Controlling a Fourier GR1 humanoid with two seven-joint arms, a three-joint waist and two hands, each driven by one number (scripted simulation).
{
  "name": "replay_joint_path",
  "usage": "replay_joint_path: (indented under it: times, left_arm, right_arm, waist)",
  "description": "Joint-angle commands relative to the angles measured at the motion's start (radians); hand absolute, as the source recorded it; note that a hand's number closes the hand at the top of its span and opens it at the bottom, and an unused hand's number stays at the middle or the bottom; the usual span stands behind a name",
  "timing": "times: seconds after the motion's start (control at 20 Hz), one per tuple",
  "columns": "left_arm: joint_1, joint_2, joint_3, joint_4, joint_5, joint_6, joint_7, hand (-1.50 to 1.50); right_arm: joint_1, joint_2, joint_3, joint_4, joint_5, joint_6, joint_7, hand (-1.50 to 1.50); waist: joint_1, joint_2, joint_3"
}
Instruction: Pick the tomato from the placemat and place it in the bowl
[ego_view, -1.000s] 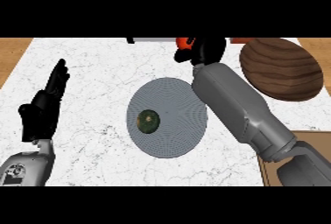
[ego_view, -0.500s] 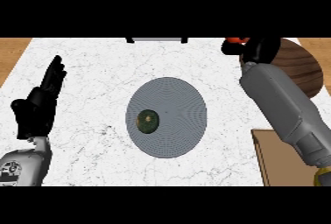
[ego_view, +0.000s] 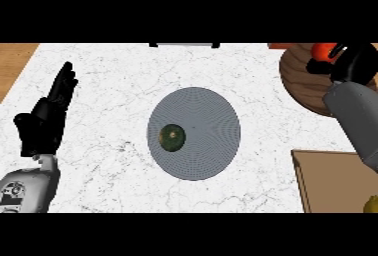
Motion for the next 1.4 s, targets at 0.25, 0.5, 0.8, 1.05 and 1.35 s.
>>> replay_joint_path:
  times: [0.25, 0.5, 0.8, 1.05, 1.35]
  left_arm:
    - [-0.003, -0.033, -0.034, -0.007, -0.020, 0.005, -0.012, 0.00]
    - [-0.041, -0.038, -0.028, 0.006, -0.021, 0.014, 0.016, 0.00]
    - [-0.067, -0.034, -0.027, 0.019, -0.022, 0.008, 0.020, 0.00]
    - [-0.030, -0.012, -0.005, 0.035, -0.014, -0.008, -0.026, 0.00]
    - [0.010, -0.030, -0.005, 0.000, -0.027, 0.016, -0.027, 0.00]
  right_arm:
    - [0.045, -0.051, -0.096, 0.204, -0.031, -0.046, -0.155, 1.50]
    - [0.077, -0.088, -0.241, 0.136, -0.196, 0.122, -0.293, -1.50]
    - [0.094, -0.096, -0.362, 0.075, -0.318, 0.219, -0.505, -1.50]
    - [0.134, -0.095, -0.480, 0.052, -0.412, 0.187, -0.699, -1.50]
    - [0.196, -0.102, -0.616, 0.069, -0.528, 0.265, -0.861, -1.50]
  waist:
    - [0.033, 0.016, 0.003]
    - [0.028, 0.020, 0.006]
    - [0.033, 0.026, 0.009]
    - [0.031, 0.019, 0.006]
    - [0.011, 0.004, 0.003]
